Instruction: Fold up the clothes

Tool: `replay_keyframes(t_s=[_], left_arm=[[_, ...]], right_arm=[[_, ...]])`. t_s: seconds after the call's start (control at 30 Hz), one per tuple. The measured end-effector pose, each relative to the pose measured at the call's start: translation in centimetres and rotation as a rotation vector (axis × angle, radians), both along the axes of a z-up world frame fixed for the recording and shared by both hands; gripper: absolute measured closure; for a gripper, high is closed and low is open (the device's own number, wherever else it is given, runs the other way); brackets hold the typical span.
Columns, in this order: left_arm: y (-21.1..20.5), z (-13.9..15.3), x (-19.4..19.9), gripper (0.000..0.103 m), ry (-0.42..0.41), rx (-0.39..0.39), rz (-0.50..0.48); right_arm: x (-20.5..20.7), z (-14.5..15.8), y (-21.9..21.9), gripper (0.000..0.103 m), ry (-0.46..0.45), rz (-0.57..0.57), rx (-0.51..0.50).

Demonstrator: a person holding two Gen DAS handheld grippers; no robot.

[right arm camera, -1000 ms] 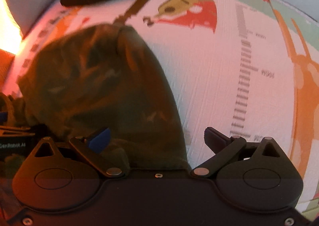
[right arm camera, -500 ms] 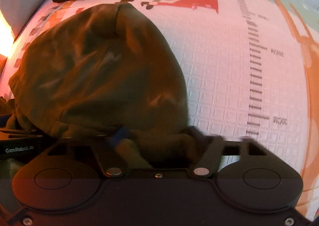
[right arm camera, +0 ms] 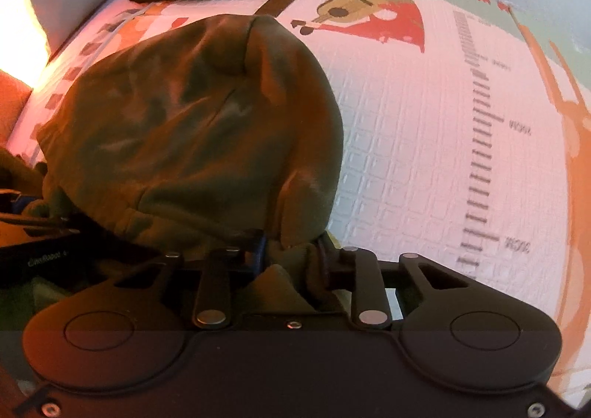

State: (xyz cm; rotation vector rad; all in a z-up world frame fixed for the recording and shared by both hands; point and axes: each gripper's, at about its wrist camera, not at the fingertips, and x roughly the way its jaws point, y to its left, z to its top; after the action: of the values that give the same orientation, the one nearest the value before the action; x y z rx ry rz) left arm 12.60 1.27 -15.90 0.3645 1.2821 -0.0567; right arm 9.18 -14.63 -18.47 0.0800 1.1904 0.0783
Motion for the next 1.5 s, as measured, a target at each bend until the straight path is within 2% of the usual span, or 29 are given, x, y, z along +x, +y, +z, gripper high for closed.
replay_keyframes(t_s=[0.27, 0.5, 1.0, 1.5], left_arm=[[-1.5, 0.2, -0.4, 0.077, 0.016, -0.009, -0.011], [-4.9, 0.3, -1.1, 0.081, 0.032, -0.031, -0.065], [-15.3, 0.4, -2.8, 0.083, 0.073, -0.061, -0.201], [-27.5, 0.8, -4.7, 0.086, 0.084, -0.079, -0.323]], right_arm=[[-0.3, 0.6, -2.1, 0.081, -0.018, 0.0, -0.031], [-0.7, 0.6, -6.2, 0.082, -0.015, -0.052, -0.042], [-2.7, 1.0, -17.4, 0.082, -0.033, -0.144, -0.122], [-5.0, 1.5, -29.7, 0.083, -0.055, -0.264, -0.197]])
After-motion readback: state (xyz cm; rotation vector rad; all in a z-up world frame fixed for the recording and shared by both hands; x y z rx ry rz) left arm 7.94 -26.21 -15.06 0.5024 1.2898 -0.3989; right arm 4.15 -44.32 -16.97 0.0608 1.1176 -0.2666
